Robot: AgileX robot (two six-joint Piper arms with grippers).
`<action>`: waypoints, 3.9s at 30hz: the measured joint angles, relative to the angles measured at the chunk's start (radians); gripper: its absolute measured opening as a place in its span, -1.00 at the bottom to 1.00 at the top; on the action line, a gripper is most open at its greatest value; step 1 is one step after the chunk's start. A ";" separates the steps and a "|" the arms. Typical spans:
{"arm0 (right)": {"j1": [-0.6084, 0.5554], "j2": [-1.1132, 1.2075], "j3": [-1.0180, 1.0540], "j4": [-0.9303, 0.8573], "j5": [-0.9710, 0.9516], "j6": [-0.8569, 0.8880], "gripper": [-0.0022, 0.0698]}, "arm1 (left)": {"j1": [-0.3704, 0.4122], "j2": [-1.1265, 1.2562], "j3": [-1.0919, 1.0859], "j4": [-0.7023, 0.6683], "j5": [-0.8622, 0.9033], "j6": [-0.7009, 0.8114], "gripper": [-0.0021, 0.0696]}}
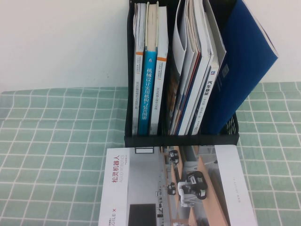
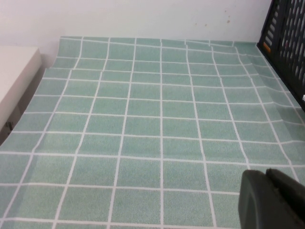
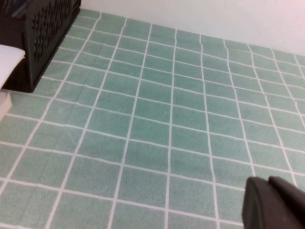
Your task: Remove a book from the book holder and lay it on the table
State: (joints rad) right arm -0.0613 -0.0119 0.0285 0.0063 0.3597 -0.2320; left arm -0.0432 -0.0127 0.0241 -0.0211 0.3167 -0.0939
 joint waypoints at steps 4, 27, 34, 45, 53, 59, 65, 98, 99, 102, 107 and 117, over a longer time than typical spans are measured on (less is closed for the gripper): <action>0.000 0.000 0.000 0.000 0.000 0.000 -0.95 | 0.000 0.000 0.000 0.000 0.000 0.000 -0.95; 0.000 0.000 0.000 -0.045 -0.014 0.000 -0.95 | 0.000 0.000 0.000 0.000 -0.377 0.011 -0.95; 0.000 0.000 0.000 -0.067 -0.223 0.000 -0.95 | 0.000 0.000 0.000 0.000 -0.595 0.011 -0.95; 0.000 0.000 0.000 -0.071 -0.629 0.074 -0.95 | 0.000 0.000 0.002 -0.006 -0.792 -0.149 -0.95; 0.000 0.000 0.000 -0.066 -0.731 0.071 -0.95 | 0.000 0.000 -0.175 0.188 -0.676 -0.285 -0.95; 0.000 0.000 -0.046 -0.064 -0.706 0.052 -0.95 | 0.000 0.054 -0.403 0.204 -0.346 -0.381 -0.95; 0.000 0.008 -0.233 -0.064 -0.440 0.054 -0.95 | 0.000 0.219 -0.572 0.209 -0.169 -0.381 -0.95; 0.034 1.193 -0.361 -0.502 -1.377 0.496 -0.95 | -0.655 1.486 -1.210 0.635 -0.331 -0.763 -0.95; 0.051 1.221 -0.369 -0.504 -1.375 0.496 -0.95 | -0.655 1.503 -1.215 0.633 -0.331 -0.801 -0.95; 0.105 1.319 -0.405 -0.515 -1.375 0.496 -0.95 | -0.655 1.541 -1.220 0.629 -0.342 -0.867 -0.95; 0.163 1.500 -0.518 -0.544 -1.373 0.499 -0.74 | -0.657 1.566 -1.220 0.622 -0.291 -0.904 -0.95; 0.167 1.670 -0.674 -0.581 -1.400 0.577 0.10 | -0.657 1.576 -1.220 0.611 -0.165 -0.934 -0.95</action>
State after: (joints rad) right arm 0.1061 1.6582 -0.6454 -0.5747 -1.0406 0.3445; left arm -0.7004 1.5632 -1.1954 0.5903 0.1522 -1.0283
